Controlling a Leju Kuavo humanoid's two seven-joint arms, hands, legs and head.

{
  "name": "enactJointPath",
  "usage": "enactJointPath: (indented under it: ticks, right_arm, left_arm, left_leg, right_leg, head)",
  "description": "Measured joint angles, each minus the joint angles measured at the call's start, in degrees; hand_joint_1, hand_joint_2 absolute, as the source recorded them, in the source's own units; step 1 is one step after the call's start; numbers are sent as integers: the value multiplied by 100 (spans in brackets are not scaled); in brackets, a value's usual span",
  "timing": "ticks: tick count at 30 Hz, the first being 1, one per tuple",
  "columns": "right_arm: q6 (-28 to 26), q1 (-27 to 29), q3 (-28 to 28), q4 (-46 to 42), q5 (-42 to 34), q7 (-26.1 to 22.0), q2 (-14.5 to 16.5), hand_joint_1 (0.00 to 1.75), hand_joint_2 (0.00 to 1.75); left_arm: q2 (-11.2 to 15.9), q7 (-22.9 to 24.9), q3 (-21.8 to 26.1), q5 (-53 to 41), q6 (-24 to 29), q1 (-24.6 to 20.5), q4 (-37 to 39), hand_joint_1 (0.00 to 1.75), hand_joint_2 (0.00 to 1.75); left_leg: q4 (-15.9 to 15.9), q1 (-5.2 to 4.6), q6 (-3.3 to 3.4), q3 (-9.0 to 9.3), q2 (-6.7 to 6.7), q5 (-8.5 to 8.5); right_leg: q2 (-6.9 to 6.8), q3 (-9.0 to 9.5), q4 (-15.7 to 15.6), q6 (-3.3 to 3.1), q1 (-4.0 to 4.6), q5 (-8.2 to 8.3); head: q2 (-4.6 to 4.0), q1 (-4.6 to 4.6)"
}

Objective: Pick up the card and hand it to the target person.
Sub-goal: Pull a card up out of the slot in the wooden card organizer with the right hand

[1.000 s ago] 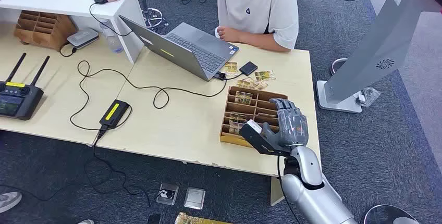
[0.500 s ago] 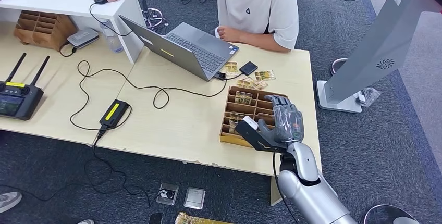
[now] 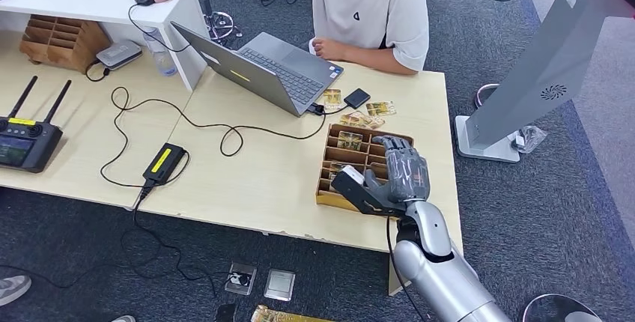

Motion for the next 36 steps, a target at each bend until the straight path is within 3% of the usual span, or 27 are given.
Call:
enactJointPath:
  ticks: [29,30,34,36]
  right_arm:
    - [-24,35,-77,161,-63,111,-189,81,175]
    - [-23,33,-80,160,-66,113,-196,88,175]
    - [-30,37,-88,150,-75,112,-219,169,175]
    - [-44,49,-82,141,-72,105,-220,173,175]
  left_arm:
    - [22,33,-169,-152,-127,-49,-11,0,175]
    - [22,33,-171,-154,-129,-50,-10,0,175]
    - [23,32,-179,-162,-132,-50,-6,0,175]
    - [23,39,-189,-172,-132,-50,-4,0,175]
  left_leg:
    - [9,-5,6,-3,-13,-5]
    - [11,-6,7,-3,-13,-7]
    - [7,-2,3,-4,-15,-2]
    - [8,-4,5,-3,-14,-5]
  right_leg:
    - [-24,1,8,7,-5,-10]
    - [-26,0,9,8,-5,-12]
    - [-18,0,4,4,-1,-6]
    - [-22,1,7,6,-3,-10]
  head:
    - [0,0]
    - [0,0]
    - [0,0]
    - [0,0]
